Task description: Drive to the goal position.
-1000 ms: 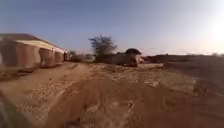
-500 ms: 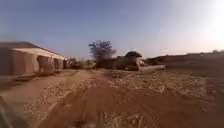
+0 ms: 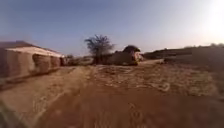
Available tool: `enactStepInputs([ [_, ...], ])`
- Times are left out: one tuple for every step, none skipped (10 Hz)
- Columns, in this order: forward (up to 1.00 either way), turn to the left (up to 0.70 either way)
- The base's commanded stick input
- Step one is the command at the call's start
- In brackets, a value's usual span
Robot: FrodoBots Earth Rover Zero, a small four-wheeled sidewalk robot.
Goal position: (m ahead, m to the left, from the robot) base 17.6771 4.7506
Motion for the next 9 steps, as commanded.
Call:
enactStepInputs([
  [0.7, 0.0],
  [0.7, 0.0],
  [0.7, 0.23],
  [0.7, 0.35],
  [0.7, 0.35],
  [0.7, 0.27],
  [0.7, 0.09],
  [0.7, 0.0],
  [0.7, 0.0],
])
